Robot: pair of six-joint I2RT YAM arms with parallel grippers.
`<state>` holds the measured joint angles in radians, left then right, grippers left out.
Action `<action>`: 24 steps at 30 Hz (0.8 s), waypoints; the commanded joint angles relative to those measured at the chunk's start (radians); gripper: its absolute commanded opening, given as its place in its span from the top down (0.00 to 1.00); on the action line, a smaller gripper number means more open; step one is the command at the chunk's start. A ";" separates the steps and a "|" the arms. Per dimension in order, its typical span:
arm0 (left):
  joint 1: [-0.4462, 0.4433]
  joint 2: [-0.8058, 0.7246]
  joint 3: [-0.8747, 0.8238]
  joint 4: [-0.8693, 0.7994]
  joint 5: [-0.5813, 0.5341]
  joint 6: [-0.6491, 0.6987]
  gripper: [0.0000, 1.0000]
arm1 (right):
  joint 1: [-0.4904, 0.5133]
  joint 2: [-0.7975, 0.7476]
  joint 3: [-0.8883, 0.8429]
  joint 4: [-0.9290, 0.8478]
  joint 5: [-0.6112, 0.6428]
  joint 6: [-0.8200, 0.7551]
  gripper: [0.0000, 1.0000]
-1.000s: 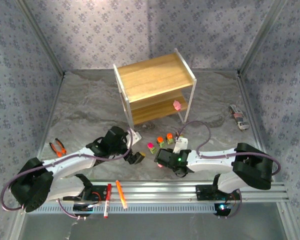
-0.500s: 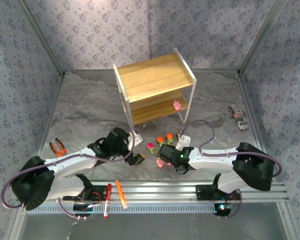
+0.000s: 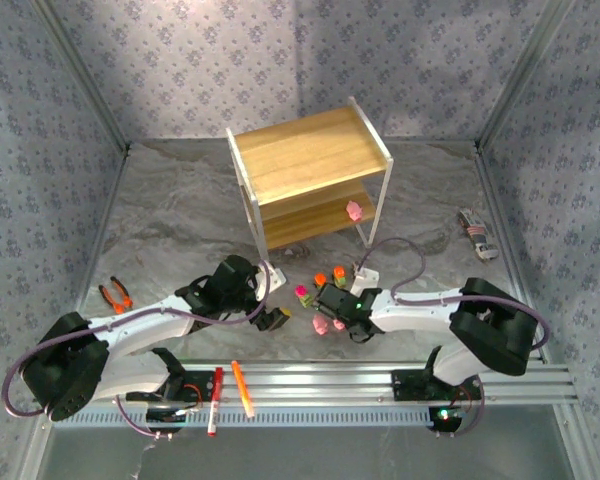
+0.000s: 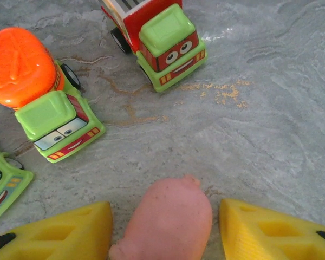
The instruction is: Place and organize the plastic toys onto the shelf
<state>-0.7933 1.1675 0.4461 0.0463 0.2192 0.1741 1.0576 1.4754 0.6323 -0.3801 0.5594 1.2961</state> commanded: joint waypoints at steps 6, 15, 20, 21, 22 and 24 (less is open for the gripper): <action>-0.003 -0.003 0.017 0.007 -0.021 0.013 0.00 | -0.005 -0.028 0.040 -0.118 0.005 -0.068 0.50; -0.003 -0.002 0.017 0.012 -0.026 0.014 0.00 | -0.002 -0.046 0.012 -0.104 -0.024 -0.093 0.56; -0.004 0.001 0.017 0.012 -0.027 0.013 0.00 | 0.008 -0.037 -0.003 -0.088 -0.021 -0.084 0.57; -0.004 0.000 0.017 0.012 -0.027 0.013 0.00 | 0.011 -0.034 -0.005 -0.084 -0.020 -0.083 0.57; -0.004 0.000 0.018 0.012 -0.027 0.013 0.00 | 0.016 -0.029 -0.009 -0.075 -0.020 -0.080 0.57; -0.003 0.002 0.017 0.011 -0.027 0.013 0.00 | 0.032 -0.021 -0.018 -0.062 -0.013 -0.065 0.57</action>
<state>-0.7933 1.1679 0.4461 0.0494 0.1932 0.1745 1.0702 1.4418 0.6415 -0.4385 0.5381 1.2144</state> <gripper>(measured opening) 0.994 0.429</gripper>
